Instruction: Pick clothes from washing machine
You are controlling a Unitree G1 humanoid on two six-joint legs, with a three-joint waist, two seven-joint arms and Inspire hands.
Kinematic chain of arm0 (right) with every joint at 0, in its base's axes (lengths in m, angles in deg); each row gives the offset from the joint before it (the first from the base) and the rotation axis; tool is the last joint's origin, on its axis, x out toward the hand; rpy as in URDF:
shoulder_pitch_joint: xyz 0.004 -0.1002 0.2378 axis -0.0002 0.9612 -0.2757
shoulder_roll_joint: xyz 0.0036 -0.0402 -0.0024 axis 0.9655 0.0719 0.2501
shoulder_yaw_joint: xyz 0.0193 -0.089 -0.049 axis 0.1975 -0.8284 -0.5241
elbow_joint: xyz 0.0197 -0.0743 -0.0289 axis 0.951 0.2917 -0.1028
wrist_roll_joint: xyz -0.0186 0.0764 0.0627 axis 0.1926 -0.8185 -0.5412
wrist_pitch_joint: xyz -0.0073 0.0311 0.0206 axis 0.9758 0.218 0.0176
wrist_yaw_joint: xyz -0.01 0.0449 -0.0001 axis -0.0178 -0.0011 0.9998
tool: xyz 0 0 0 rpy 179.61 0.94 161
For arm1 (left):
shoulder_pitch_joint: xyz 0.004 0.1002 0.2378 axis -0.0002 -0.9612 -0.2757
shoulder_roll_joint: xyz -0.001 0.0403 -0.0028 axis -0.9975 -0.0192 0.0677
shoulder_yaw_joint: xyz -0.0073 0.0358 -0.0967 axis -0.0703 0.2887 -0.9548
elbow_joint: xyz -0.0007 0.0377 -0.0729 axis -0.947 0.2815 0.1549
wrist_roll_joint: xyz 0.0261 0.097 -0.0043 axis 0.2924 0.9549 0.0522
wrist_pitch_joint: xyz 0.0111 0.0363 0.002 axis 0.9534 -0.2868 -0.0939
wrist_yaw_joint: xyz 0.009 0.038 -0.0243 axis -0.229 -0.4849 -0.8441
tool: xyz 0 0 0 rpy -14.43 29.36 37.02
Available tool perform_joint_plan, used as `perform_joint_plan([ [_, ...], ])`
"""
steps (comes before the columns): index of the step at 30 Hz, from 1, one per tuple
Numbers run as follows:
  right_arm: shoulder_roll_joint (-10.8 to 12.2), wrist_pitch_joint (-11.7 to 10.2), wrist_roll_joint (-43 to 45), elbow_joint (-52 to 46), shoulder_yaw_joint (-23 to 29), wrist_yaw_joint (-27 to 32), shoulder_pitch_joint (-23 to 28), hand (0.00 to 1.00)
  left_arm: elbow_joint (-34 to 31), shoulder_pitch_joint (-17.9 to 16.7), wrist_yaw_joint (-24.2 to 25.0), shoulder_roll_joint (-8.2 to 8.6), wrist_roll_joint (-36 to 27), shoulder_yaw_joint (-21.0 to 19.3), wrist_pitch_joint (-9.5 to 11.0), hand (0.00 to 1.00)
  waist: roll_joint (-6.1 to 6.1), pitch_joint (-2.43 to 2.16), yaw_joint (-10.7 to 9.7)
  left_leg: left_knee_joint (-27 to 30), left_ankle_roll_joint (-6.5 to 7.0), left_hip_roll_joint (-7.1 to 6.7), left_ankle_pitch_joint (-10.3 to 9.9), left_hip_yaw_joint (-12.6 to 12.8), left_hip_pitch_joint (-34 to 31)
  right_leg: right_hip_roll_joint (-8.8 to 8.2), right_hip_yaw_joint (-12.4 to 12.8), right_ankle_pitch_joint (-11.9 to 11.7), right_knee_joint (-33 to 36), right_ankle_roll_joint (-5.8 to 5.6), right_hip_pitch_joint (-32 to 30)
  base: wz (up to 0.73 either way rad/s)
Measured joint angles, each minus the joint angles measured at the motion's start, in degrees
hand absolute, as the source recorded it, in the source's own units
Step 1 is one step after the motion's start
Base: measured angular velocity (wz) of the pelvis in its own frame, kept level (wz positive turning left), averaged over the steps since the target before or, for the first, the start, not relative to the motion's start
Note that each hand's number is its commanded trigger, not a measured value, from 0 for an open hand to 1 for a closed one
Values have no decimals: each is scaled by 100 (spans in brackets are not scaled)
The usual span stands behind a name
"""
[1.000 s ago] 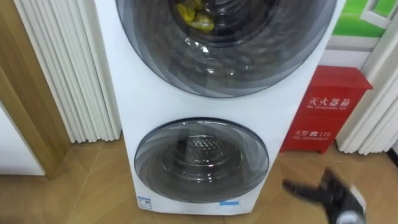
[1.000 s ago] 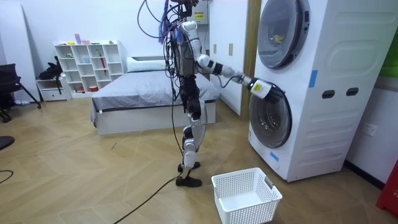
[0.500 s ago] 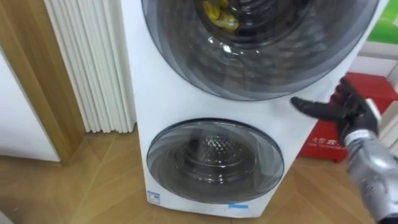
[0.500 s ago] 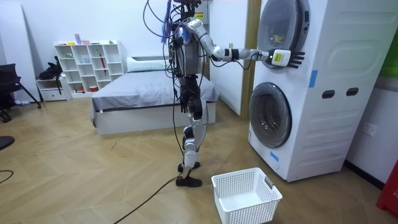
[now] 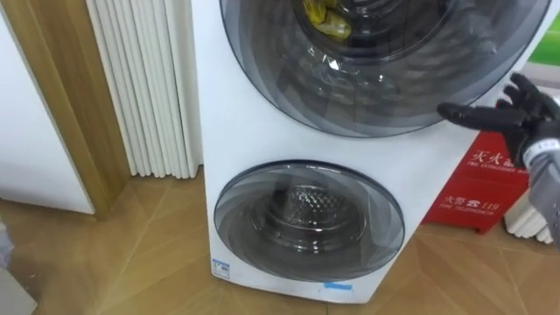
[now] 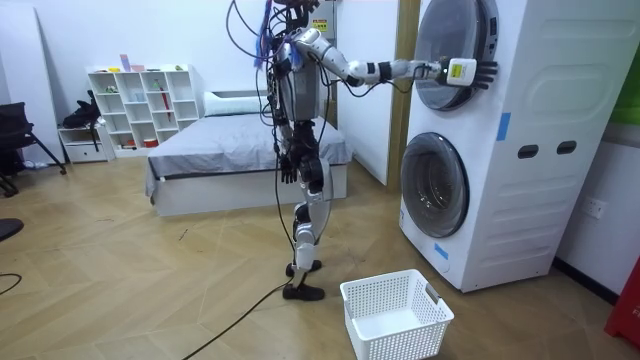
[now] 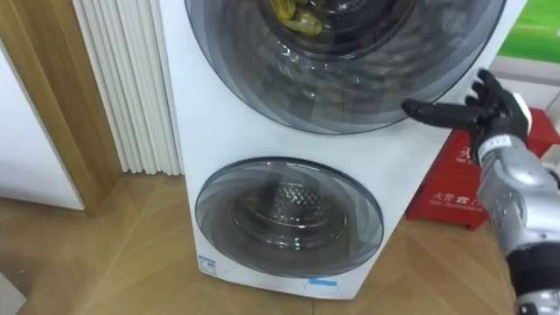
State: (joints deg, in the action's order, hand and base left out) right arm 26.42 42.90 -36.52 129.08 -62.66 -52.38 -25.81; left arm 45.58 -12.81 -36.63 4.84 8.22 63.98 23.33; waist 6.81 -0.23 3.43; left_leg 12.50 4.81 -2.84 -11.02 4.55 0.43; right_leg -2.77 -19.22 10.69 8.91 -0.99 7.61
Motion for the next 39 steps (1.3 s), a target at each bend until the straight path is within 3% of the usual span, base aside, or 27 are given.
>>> perform_joint_plan([
  [5, -157, 12, 238, -5, -349, 11, -19, 0, -4, 39, -5, -59, 3, 3, 18, 0, 18, -11, 18, 18, 0, -5, 0, 2, -6, -5, 11, 0, -1, 0, 1, 1],
  [21, -225, 11, 1121, -50, -517, -41, -52, 0, 9, 81, 229, -130, 380, -1, 53, 0, -1, -13, 45, -4, -3, 4, 2, 10, -8, 6, 11, 0, -4, 0, -36, 0],
  [23, -362, 11, 1287, -74, -719, 4, -53, 0, -2, 97, 196, -161, 381, -1, 55, 0, 1, -15, 109, -43, -11, 8, 7, 49, 0, 6, 34, 0, 0, 0, -66, -12],
  [27, -367, 27, 1601, -163, -799, 29, -53, 0, -3, 100, 168, -168, 393, -2, 79, 0, 6, -15, 153, -86, -19, 18, 13, 110, 6, 9, 59, 0, 6, 0, -97, -11],
  [34, -467, 482, 1671, -763, -882, 72, -37, 0, 6, 61, 153, -175, 488, -5, 92, 0, 11, -16, 118, -80, -23, 32, 16, 130, -40, 6, 53, 2, 31, 2, -177, -5],
  [39, -548, 581, 1686, -1650, -793, 93, 119, 0, 246, 70, 88, -203, 484, -5, 202, 0, -1, -16, 30, -80, -25, 36, 17, 151, 12, 9, 170, 3, 22, 5, -164, -14],
])
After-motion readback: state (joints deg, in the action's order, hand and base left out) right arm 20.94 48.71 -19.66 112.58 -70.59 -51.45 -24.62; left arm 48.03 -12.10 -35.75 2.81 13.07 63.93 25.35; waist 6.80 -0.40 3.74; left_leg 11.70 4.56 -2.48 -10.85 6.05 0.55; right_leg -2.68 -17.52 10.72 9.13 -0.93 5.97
